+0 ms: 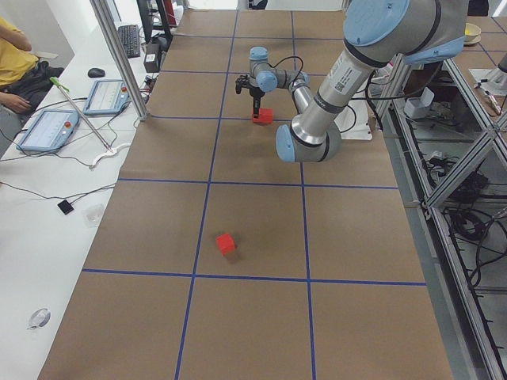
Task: Form red blocks into L shape at center
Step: 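Lower the cube against the centre cube's far side with the left gripper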
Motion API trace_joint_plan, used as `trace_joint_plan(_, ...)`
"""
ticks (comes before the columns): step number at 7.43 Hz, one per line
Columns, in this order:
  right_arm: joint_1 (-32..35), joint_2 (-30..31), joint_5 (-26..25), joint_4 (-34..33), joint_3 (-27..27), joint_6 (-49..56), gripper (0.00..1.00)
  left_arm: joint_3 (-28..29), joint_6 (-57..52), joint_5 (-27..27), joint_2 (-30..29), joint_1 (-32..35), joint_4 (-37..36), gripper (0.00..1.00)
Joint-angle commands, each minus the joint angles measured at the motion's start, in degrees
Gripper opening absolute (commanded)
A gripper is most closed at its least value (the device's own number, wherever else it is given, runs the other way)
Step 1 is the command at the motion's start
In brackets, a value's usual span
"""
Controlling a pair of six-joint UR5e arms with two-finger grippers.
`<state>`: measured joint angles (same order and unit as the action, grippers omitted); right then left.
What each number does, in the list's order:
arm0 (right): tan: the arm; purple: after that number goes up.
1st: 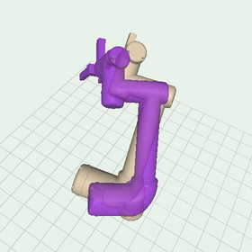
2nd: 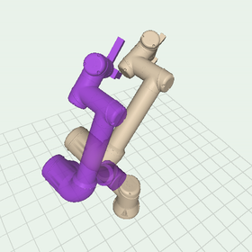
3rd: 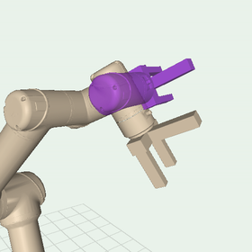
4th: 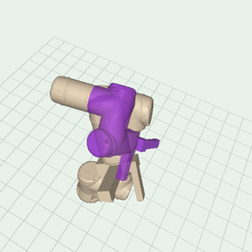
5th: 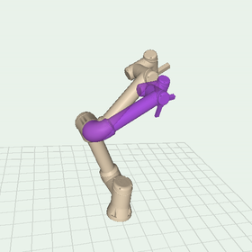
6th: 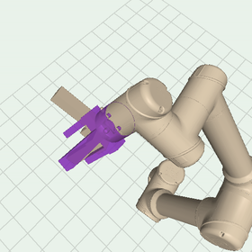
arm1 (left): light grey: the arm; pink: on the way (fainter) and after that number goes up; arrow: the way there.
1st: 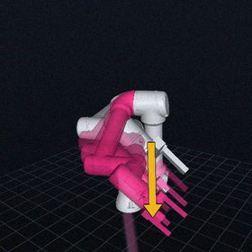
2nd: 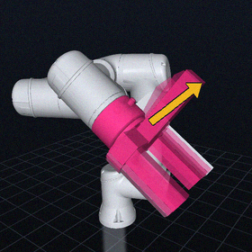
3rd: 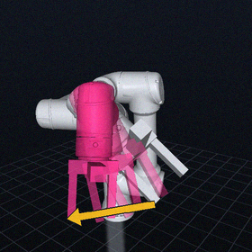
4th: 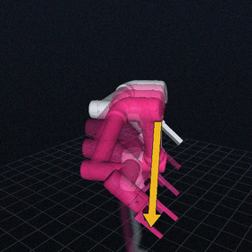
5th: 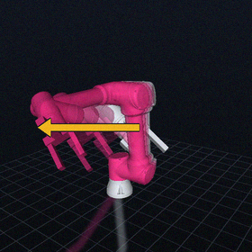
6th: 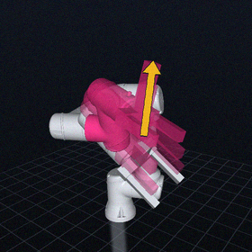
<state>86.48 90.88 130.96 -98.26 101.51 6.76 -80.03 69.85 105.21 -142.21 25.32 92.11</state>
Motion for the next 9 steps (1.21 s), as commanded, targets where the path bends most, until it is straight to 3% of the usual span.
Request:
trace_joint_plan(1,0.0,0.0,0.0,0.0,0.0,0.0,1.0,0.2,-0.1,0.0,0.0,0.0,0.0,0.15)
trace_joint_plan(3,0.0,0.0,0.0,0.0,0.1,0.0,1.0,0.2,-0.1,0.0,0.0,0.0,0.0,0.15)
trace_joint_plan(9,0.0,-0.1,0.0,0.0,0.0,0.0,1.0,0.2,-0.3,0.0,0.0,0.0,0.2,0.31)
